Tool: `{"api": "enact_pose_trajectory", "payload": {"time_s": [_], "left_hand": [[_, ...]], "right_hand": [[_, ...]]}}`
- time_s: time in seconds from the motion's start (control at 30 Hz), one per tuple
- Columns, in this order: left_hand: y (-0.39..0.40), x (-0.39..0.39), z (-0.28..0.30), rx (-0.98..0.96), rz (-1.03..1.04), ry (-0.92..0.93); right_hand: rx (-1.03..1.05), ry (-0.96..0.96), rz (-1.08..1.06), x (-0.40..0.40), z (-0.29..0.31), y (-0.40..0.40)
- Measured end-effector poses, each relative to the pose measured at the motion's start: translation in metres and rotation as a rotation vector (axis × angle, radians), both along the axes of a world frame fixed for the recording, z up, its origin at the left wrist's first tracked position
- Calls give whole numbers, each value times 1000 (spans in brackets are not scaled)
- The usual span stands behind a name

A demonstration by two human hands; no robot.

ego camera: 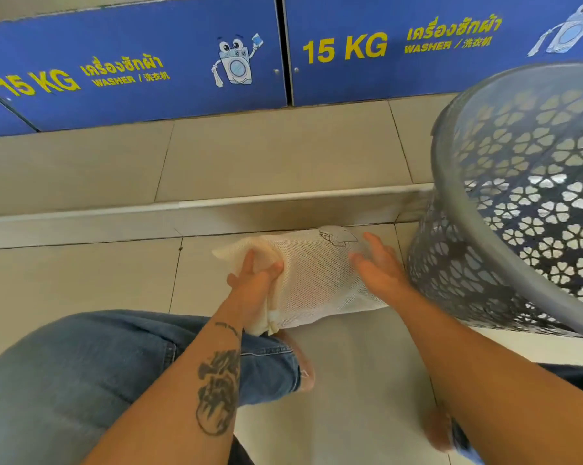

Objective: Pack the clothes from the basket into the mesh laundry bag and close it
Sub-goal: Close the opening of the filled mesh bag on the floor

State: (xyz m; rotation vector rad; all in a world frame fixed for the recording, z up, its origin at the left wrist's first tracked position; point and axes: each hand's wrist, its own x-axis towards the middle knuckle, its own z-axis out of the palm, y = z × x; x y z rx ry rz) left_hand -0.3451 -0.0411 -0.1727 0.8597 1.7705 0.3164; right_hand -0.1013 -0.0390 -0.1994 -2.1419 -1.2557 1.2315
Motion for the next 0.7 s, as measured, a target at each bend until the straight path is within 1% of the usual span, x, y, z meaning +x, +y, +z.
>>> {"api": "enact_pose_trajectory", "payload": {"time_s": [0.07,0.13,0.23,0.3,0.37,0.43,0.47,0.6,0.7], "left_hand": [[-1,2,-12,-1,-8,-102],[4,8,-20,14,-44,-146],[13,17,-35,-2,-89,-117],[12,19,-43,14,-134,-58],[10,19,-41,26,-152,-12],[10,23,-24,47,-152,7],[10,26,-14,79,-140,-27],[2,38,21,193,-73,-265],[-11,45,64,288,-33,-411]], "right_hand": [[-31,66,-58,2,-11,12],[-67,144,-138,5,-22,23],[-124,290,-170,7,-38,30],[-142,332,-173,6,-47,28],[-131,305,-179,1,-46,22],[-89,240,-143,-5,-34,14],[-54,209,-126,-8,-26,9],[64,116,-94,-7,21,-16],[173,59,-74,-4,65,-38]]}}
